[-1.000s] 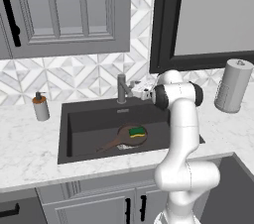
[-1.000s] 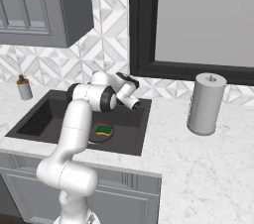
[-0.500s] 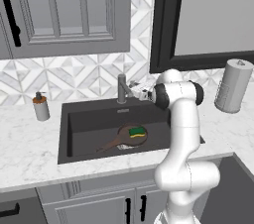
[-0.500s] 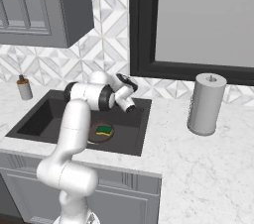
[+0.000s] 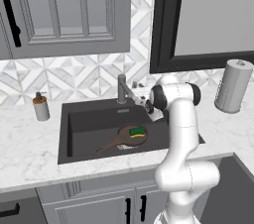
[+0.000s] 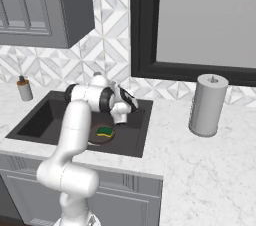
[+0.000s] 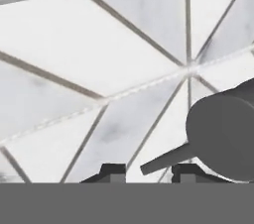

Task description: Pick the pan and sponge and place them into the sink. Then turn on the water.

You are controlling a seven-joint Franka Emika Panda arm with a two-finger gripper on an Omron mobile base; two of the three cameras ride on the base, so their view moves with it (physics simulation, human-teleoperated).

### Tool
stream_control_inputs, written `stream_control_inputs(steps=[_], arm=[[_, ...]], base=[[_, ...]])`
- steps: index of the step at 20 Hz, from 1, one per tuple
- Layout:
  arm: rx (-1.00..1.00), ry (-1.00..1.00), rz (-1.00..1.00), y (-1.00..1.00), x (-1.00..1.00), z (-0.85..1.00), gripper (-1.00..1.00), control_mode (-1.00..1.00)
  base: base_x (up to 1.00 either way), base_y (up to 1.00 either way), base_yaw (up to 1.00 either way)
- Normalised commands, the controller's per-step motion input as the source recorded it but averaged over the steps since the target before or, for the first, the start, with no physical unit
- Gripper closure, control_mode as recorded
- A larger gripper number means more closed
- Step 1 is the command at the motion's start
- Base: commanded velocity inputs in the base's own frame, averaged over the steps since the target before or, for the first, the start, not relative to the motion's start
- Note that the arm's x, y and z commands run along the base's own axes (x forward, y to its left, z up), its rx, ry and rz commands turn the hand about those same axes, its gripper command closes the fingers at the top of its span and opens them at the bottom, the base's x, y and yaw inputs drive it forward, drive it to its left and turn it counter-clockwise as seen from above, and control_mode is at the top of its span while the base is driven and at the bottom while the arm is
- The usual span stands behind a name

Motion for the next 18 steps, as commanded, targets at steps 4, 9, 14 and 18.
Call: stream_control_inputs(steps=[4,9,14,18], arm=[[0.11,0.22,-0.38,-1.0,0.49,-0.42,1.0,-1.0],[0.14,0.16,-0.33,-1.0,0.32,-0.22,1.0,-1.0],[0.3,-0.04,-0.14,-1.0,-0.29,0.28,1.0,-1.0],[0.33,-0.35,-0.02,-0.84,-0.83,0.75,1.0,-1.0]], base=[[0.0,0.0,0.0],[0.0,0.0,0.0],[0.0,0.0,0.0],[0.0,0.0,0.0]])
